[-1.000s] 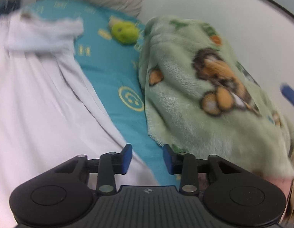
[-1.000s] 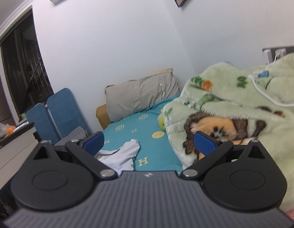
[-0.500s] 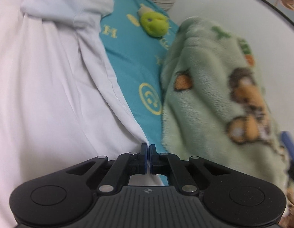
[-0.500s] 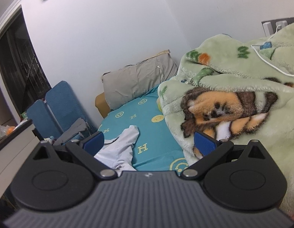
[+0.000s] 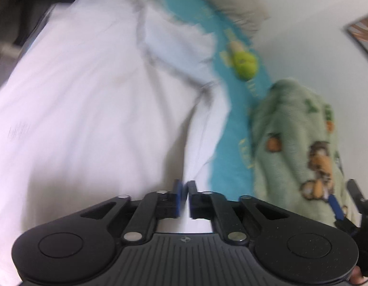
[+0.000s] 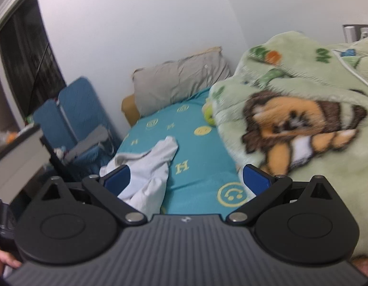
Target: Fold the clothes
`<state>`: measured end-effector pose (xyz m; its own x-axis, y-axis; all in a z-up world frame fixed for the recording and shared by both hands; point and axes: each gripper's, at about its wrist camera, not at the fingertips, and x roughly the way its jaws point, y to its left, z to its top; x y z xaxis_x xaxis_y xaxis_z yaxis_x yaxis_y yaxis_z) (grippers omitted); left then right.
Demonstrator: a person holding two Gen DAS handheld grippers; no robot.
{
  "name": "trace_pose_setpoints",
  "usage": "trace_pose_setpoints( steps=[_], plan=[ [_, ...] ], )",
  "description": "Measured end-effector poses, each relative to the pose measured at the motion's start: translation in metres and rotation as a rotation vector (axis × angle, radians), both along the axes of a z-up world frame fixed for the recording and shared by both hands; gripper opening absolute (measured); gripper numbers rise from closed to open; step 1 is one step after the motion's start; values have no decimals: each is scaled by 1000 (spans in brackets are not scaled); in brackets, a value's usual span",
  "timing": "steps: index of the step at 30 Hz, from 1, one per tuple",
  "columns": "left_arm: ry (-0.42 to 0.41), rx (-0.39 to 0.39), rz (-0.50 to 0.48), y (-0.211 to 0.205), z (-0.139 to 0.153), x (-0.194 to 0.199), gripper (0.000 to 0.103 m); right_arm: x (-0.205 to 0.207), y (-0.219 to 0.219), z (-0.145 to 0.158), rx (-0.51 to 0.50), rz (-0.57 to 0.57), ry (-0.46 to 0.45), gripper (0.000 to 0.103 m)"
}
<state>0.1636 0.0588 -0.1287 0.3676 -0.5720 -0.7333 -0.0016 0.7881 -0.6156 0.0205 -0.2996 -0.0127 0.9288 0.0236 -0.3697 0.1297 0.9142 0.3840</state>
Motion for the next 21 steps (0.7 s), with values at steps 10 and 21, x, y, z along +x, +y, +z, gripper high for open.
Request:
trace_pose_setpoints(
  steps=[10,21],
  plan=[
    [0,105,-56,-18,-9,-4,29,20,54,-19,-85,160,141,103],
    [-94,-69,256,11,19,94,61,43,125,-59,-55,429,356,61]
  ],
)
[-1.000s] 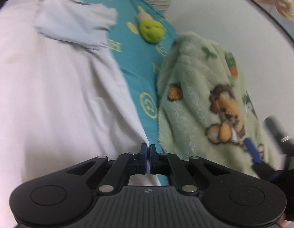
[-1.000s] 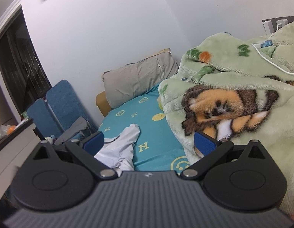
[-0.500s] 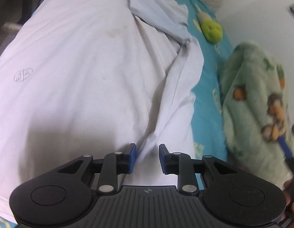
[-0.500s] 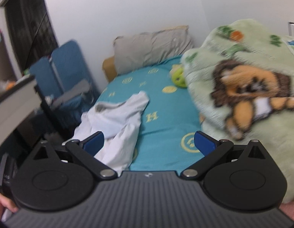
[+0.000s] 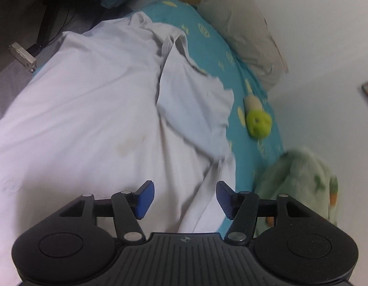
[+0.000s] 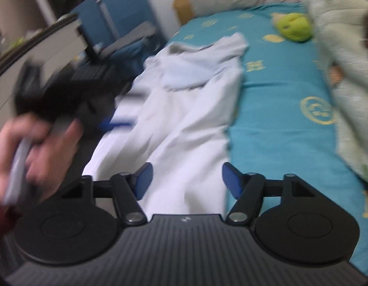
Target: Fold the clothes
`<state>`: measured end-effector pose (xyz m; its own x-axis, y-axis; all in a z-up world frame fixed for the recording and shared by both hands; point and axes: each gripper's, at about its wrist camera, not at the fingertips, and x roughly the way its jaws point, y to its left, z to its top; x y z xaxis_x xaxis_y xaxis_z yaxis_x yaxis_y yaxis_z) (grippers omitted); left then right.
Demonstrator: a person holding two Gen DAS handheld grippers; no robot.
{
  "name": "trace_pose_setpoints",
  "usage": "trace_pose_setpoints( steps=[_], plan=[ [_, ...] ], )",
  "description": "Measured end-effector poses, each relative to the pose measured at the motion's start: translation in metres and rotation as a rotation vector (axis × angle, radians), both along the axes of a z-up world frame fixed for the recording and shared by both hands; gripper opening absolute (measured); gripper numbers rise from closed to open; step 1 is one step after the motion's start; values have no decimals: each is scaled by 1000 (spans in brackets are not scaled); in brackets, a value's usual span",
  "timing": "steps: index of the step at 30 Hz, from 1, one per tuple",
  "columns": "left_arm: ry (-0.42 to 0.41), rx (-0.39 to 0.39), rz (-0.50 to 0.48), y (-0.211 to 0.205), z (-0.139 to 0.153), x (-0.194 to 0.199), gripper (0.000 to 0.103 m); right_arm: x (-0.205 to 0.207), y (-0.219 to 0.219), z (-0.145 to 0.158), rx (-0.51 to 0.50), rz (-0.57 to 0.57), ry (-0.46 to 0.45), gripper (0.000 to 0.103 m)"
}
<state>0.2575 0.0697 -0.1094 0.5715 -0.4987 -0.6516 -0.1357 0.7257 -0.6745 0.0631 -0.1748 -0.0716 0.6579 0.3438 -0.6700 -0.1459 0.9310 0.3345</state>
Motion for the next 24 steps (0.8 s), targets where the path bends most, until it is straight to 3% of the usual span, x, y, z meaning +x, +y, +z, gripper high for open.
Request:
trace_pose_setpoints(
  steps=[2,4,6,9,12,19,24],
  plan=[
    [-5,20,27,-9,-10,27,61,6,9,-9,-6,41,25,53],
    [-25,72,65,-18,-23,50,55,13,15,-19,-7,81,50,52],
    [-96,138,81,-31,-29,66,56,18,17,-24,-1,127,54,52],
    [-86,219,54,-52,-40,86,55,24,19,-24,23,207,35,52],
    [-77,207,69,-58,-51,95,50,29,23,-26,11,237,27,52],
    [-94,145,135,-46,-56,114,8,31,29,-41,-30,280,110,51],
    [-150,117,138,-31,-37,121,4,25,36,-42,-76,305,113,51]
  ],
)
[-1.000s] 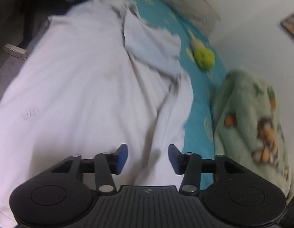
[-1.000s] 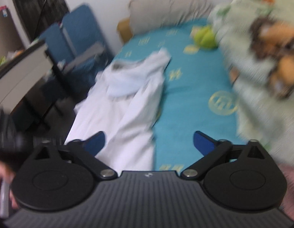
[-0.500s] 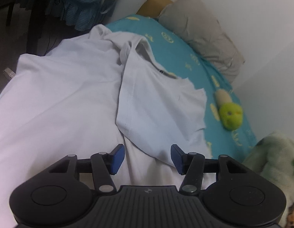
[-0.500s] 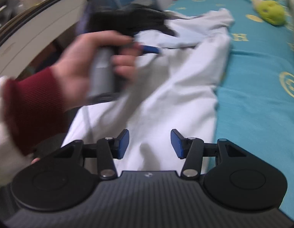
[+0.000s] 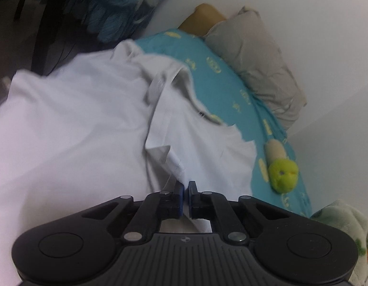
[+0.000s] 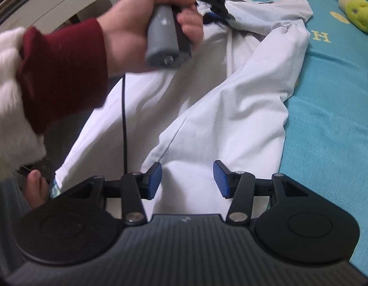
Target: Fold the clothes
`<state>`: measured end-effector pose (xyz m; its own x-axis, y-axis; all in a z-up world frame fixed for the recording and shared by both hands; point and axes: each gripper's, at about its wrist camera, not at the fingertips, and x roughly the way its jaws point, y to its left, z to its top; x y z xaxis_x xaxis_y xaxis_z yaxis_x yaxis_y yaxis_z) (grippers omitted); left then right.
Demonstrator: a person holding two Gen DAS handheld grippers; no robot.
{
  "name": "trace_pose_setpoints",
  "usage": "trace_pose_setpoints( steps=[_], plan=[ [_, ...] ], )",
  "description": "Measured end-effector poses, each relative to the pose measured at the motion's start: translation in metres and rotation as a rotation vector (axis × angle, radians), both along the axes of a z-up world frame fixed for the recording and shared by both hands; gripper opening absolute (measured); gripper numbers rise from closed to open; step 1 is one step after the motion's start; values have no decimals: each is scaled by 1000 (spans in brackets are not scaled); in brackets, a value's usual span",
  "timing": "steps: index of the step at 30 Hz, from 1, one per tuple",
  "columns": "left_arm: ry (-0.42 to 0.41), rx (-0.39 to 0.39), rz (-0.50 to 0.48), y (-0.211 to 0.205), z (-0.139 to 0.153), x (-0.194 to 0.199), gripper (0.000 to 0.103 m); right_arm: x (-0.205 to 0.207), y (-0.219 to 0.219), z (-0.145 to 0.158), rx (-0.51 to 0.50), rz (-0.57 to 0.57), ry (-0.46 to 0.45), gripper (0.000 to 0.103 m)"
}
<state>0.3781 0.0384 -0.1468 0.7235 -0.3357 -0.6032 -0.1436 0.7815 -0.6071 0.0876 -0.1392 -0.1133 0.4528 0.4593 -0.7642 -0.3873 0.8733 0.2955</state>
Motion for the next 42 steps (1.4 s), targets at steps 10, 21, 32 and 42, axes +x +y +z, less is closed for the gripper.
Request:
trace_pose_setpoints(
  steps=[10,21,32,42],
  plan=[
    [-71,406,77,3,34,37,3,-2,12,-3,-93,75,-18,51],
    [1,307,-137,26,20,-36,42,12,-8,13,73,21,-28,52],
    [-150,545,-278,-14,128,-216,83,-8,-44,55,128,-194,-222,52],
    [-260,463,-216,3,137,-306,101,-49,-75,87,95,-401,-385,53]
  ],
)
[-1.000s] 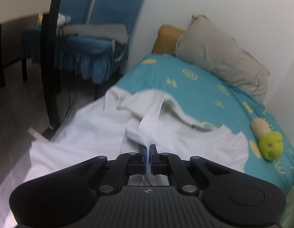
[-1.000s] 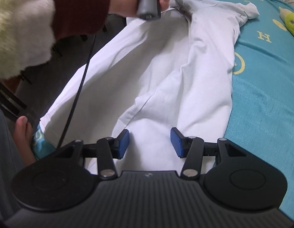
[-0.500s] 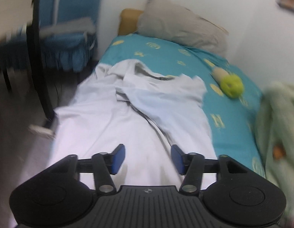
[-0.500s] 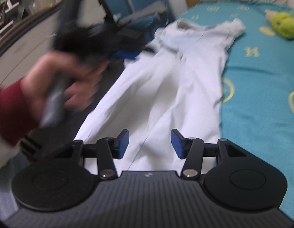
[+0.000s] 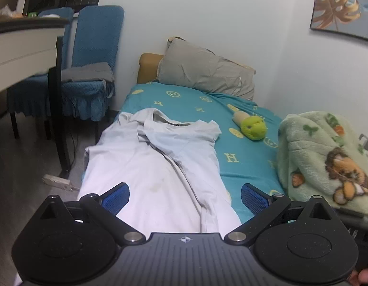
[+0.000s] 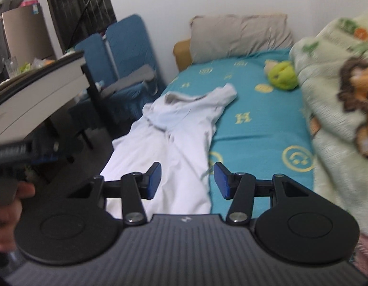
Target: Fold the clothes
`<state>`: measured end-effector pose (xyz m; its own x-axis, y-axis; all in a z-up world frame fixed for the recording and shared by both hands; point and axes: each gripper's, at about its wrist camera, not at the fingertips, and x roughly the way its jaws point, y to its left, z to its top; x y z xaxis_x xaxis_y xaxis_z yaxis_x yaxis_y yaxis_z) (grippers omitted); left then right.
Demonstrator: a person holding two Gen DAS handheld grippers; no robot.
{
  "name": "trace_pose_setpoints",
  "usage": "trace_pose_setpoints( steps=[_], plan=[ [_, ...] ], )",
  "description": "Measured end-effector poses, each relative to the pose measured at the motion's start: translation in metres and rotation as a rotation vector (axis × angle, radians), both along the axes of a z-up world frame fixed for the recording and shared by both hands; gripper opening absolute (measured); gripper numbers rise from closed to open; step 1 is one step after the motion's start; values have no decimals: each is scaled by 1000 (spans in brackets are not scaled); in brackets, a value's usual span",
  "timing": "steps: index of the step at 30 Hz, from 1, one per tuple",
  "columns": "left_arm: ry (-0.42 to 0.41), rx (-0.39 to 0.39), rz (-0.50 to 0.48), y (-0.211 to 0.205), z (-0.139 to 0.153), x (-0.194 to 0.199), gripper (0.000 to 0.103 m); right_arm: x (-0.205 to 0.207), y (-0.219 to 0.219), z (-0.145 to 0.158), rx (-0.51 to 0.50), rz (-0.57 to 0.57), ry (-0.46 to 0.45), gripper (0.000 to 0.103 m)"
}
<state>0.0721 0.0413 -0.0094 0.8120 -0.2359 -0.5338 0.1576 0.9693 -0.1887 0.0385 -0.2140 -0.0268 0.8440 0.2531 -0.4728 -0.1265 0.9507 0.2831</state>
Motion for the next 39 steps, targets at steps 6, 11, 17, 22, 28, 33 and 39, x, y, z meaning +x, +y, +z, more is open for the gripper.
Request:
trace_pose_setpoints(
  steps=[6,11,17,22,28,33,39],
  plan=[
    [-33,-12,-9,8,2,-4,101,-3,2,8,-27,-49,-48,62],
    [-46,-28,-9,14,3,-7,101,3,2,10,3,-62,-24,103],
    [-26,-33,18,30,0,-2,101,51,21,28,-126,-20,-6,103],
    [-18,-33,12,44,-5,5,101,136,84,53,-270,192,14,103],
    [25,-73,-8,60,-30,25,101,243,232,35,-546,515,70,102],
    [98,-72,-12,71,-65,51,101,300,355,-20,-751,755,93,100],
    [169,-145,35,92,-95,86,101,338,458,-112,-1018,964,175,99]
  ],
)
